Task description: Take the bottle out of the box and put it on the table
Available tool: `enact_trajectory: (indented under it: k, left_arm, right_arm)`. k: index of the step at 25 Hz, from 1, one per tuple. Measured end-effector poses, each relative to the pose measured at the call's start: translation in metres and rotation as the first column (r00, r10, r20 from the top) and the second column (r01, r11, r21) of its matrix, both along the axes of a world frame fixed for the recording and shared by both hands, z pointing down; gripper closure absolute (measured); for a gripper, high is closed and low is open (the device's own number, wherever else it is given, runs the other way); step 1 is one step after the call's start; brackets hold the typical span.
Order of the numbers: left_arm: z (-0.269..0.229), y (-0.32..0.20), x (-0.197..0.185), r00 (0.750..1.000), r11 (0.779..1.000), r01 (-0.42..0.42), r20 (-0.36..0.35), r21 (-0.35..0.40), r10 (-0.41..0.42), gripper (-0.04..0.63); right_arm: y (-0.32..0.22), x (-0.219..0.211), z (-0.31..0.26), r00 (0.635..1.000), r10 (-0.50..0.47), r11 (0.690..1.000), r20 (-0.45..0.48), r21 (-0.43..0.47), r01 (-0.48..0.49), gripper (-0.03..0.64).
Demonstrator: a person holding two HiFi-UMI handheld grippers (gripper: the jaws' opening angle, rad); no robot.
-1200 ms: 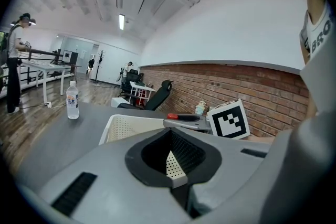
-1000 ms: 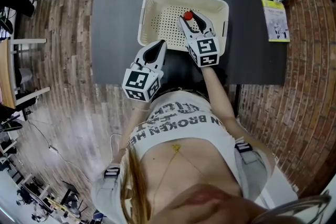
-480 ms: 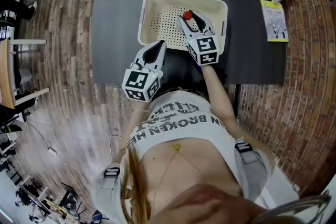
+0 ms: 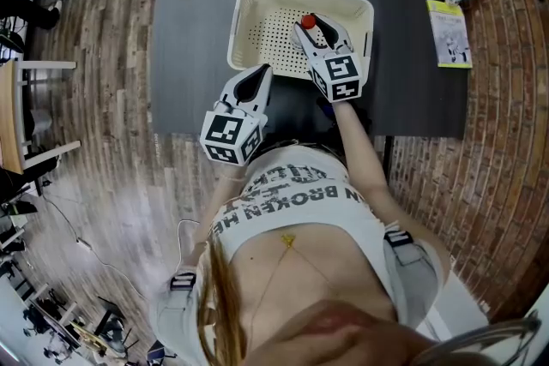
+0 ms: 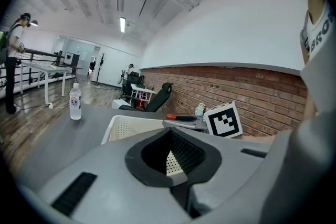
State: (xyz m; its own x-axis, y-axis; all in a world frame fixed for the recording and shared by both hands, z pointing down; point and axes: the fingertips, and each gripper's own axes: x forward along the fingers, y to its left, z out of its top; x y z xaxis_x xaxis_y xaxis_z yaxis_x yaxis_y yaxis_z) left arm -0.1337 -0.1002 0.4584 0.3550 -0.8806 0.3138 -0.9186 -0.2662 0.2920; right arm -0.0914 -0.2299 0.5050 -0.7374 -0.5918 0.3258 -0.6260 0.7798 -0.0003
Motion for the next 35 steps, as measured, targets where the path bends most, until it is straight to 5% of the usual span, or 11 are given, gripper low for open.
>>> enact_trajectory:
  k: [6,12,24,35]
  left_arm:
    - [-0.002,0.007,-0.01,1.0,1.0,0.019,0.0,0.004,-0.019,0.591]
    - [-0.001,0.009,-0.015,1.0,1.0,0.028,-0.006,0.006,-0.028,0.591]
    - [-0.008,0.013,-0.01,1.0,0.999,0.01,-0.018,0.038,-0.01,0.591]
    - [-0.008,0.018,0.0,1.0,0.999,-0.008,-0.012,0.039,0.008,0.591]
  right_arm:
    - [0.0,0.002,-0.01,0.999,-0.04,0.999,0.017,-0.035,0.041,0.463]
    - [0.01,-0.002,-0.047,0.991,-0.131,0.99,0.015,0.046,0.13,0.463]
    - [0.026,-0.007,-0.145,0.979,-0.182,0.981,0.089,0.091,0.174,0.463]
    - [0.032,-0.004,-0.162,0.979,-0.179,0.981,0.096,0.091,0.17,0.463]
